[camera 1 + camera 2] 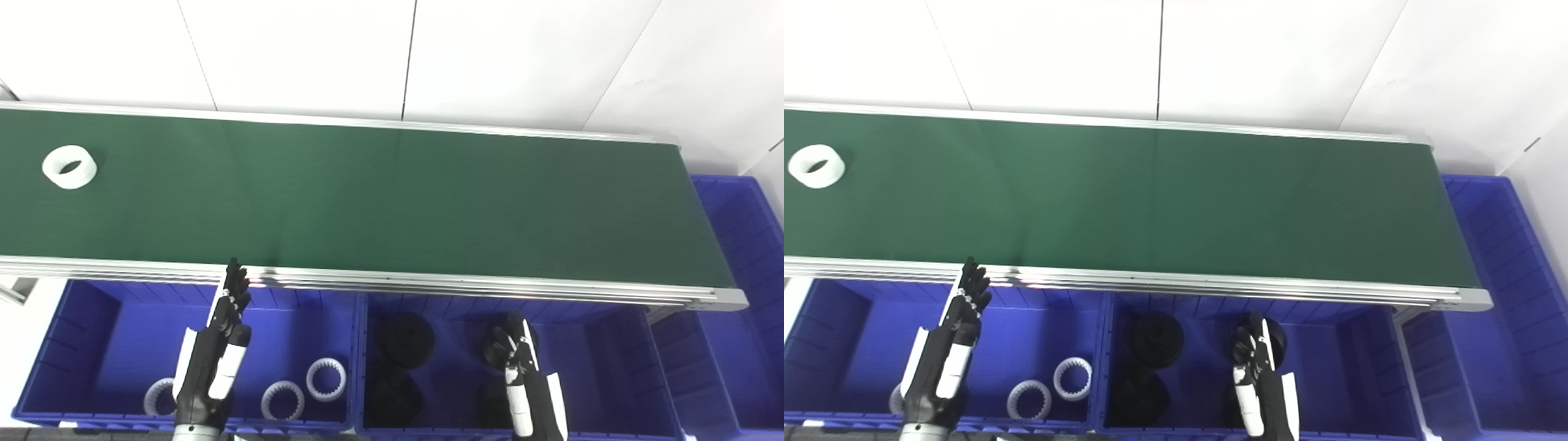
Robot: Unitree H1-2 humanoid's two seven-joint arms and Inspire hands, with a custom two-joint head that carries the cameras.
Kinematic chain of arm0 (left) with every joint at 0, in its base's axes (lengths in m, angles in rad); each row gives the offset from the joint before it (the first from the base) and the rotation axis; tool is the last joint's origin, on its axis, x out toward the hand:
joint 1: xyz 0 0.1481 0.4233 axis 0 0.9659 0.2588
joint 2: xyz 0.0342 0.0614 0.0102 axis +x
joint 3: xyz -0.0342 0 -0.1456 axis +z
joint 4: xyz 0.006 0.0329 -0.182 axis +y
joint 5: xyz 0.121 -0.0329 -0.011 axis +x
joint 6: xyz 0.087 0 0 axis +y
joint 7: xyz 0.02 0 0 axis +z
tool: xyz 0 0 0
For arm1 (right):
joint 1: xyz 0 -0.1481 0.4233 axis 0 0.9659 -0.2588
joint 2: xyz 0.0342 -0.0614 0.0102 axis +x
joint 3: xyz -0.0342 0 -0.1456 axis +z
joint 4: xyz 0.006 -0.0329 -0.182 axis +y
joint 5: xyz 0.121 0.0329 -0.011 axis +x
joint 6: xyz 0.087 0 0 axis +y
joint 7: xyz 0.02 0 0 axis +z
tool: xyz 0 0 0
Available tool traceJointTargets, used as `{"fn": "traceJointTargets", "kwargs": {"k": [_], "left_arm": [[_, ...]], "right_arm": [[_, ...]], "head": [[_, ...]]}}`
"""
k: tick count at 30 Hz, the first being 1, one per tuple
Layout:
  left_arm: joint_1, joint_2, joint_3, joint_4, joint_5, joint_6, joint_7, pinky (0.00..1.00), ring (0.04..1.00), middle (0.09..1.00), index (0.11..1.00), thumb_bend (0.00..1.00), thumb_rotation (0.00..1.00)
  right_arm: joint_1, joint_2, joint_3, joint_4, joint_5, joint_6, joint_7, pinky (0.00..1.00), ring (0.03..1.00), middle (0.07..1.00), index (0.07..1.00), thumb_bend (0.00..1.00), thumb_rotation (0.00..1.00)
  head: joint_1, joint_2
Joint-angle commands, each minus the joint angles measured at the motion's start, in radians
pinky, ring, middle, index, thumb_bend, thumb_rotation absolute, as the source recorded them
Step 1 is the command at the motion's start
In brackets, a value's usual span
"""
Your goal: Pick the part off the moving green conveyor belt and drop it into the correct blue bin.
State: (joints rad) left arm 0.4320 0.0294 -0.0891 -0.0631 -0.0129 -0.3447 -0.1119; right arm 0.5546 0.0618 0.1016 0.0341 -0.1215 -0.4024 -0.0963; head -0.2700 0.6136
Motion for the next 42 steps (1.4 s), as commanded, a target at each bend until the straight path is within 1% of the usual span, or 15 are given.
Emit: {"fn": "traceJointTargets", "kwargs": {"k": [1, 7, 15, 19, 20, 21, 22, 23, 25, 27, 31, 33, 37, 39, 42], "left_arm": [[0.005, 0.001, -0.004, -0.017, 0.011, -0.033, 0.004, 1.0, 1.0, 1.0, 1.0, 0.78, 0.89], [0.012, -0.006, -0.014, -0.025, 0.001, -0.014, -0.001, 1.0, 1.0, 1.0, 1.0, 0.81, 0.88], [0.005, -0.007, -0.017, 0.0, 0.003, -0.026, -0.002, 1.0, 1.0, 1.0, 1.0, 0.8, 0.86], [-0.002, -0.005, -0.019, 0.031, 0.013, -0.064, -0.002, 1.0, 1.0, 1.0, 1.0, 0.79, 0.87], [-0.005, -0.006, -0.02, 0.042, 0.015, -0.077, -0.002, 1.0, 1.0, 1.0, 1.0, 0.78, 0.86], [-0.006, -0.006, -0.021, 0.049, 0.016, -0.085, -0.002, 1.0, 1.0, 1.0, 1.0, 0.78, 0.86], [-0.007, -0.008, -0.021, 0.06, 0.024, -0.095, 0.002, 1.0, 1.0, 1.0, 1.0, 0.78, 0.86], [-0.008, -0.01, -0.022, 0.067, 0.031, -0.102, 0.005, 1.0, 1.0, 1.0, 1.0, 0.78, 0.87], [-0.01, -0.017, -0.024, 0.082, 0.051, -0.116, 0.016, 1.0, 1.0, 1.0, 1.0, 0.78, 0.87], [-0.013, -0.024, -0.026, 0.093, 0.064, -0.122, 0.024, 0.97, 1.0, 1.0, 1.0, 0.79, 0.87], [-0.023, -0.037, -0.034, 0.119, 0.052, -0.124, 0.031, 0.99, 1.0, 1.0, 1.0, 0.77, 0.84], [-0.023, -0.043, -0.036, 0.12, 0.066, -0.123, 0.039, 1.0, 1.0, 1.0, 1.0, 0.77, 0.83], [-0.023, -0.054, -0.042, 0.123, 0.08, -0.12, 0.05, 0.96, 0.998, 1.0, 1.0, 0.8, 0.83], [-0.025, -0.059, -0.045, 0.128, 0.08, -0.119, 0.054, 0.96, 0.998, 1.0, 1.0, 0.79, 0.82], [-0.031, -0.066, -0.049, 0.139, 0.086, -0.122, 0.065, 0.97, 1.0, 1.0, 1.0, 0.82, 0.82]], "right_arm": [[0.002, 0.0, 0.002, -0.02, 0.003, -0.06, -0.004, 0.9, 0.944, 1.0, 1.0, 0.83, 1.0], [-0.005, -0.009, 0.002, -0.006, 0.01, -0.065, -0.003, 0.91, 0.943, 1.0, 1.0, 0.83, 1.0], [-0.015, -0.023, 0.005, 0.01, 0.032, -0.067, -0.002, 0.92, 0.941, 1.0, 1.0, 0.81, 1.0], [-0.019, -0.031, 0.005, 0.019, 0.038, -0.067, 0.001, 0.93, 0.947, 1.0, 1.0, 0.82, 1.0], [-0.021, -0.032, 0.004, 0.024, 0.04, -0.067, 0.0, 0.93, 0.949, 1.0, 1.0, 0.82, 1.0], [-0.022, -0.034, 0.003, 0.027, 0.042, -0.067, -0.001, 0.93, 0.949, 1.0, 1.0, 0.82, 1.0], [-0.024, -0.035, 0.001, 0.032, 0.049, -0.067, 0.001, 0.93, 0.952, 1.0, 1.0, 0.82, 1.0], [-0.026, -0.037, 0.0, 0.037, 0.055, -0.067, 0.002, 0.93, 0.953, 1.0, 1.0, 0.82, 1.0], [-0.031, -0.042, -0.003, 0.048, 0.065, -0.067, 0.003, 0.94, 0.957, 1.0, 1.0, 0.82, 1.0], [-0.035, -0.048, -0.006, 0.057, 0.07, -0.068, 0.003, 0.95, 0.965, 1.0, 1.0, 0.82, 1.0], [-0.041, -0.057, -0.012, 0.073, 0.093, -0.068, 0.015, 0.96, 0.982, 1.0, 1.0, 0.81, 1.0], [-0.045, -0.06, -0.017, 0.08, 0.103, -0.068, 0.021, 0.96, 0.987, 1.0, 1.0, 0.8, 1.0], [-0.053, -0.062, -0.029, 0.095, 0.115, -0.068, 0.031, 0.97, 0.99, 1.0, 1.0, 0.81, 1.0], [-0.058, -0.064, -0.036, 0.103, 0.124, -0.068, 0.039, 0.97, 0.989, 1.0, 1.0, 0.81, 1.0], [-0.064, -0.068, -0.045, 0.111, 0.128, -0.068, 0.05, 0.97, 0.989, 1.0, 1.0, 0.81, 1.0]], "head": [[0.001, -0.001], [0.011, -0.009], [0.037, -0.032], [0.065, -0.058], [0.08, -0.071], [0.08, -0.071], [0.098, -0.089], [0.101, -0.091], [0.123, -0.114], [0.139, -0.131], [0.166, -0.158], [0.175, -0.166], [0.2, -0.182], [0.217, -0.187], [0.234, -0.188]]}}
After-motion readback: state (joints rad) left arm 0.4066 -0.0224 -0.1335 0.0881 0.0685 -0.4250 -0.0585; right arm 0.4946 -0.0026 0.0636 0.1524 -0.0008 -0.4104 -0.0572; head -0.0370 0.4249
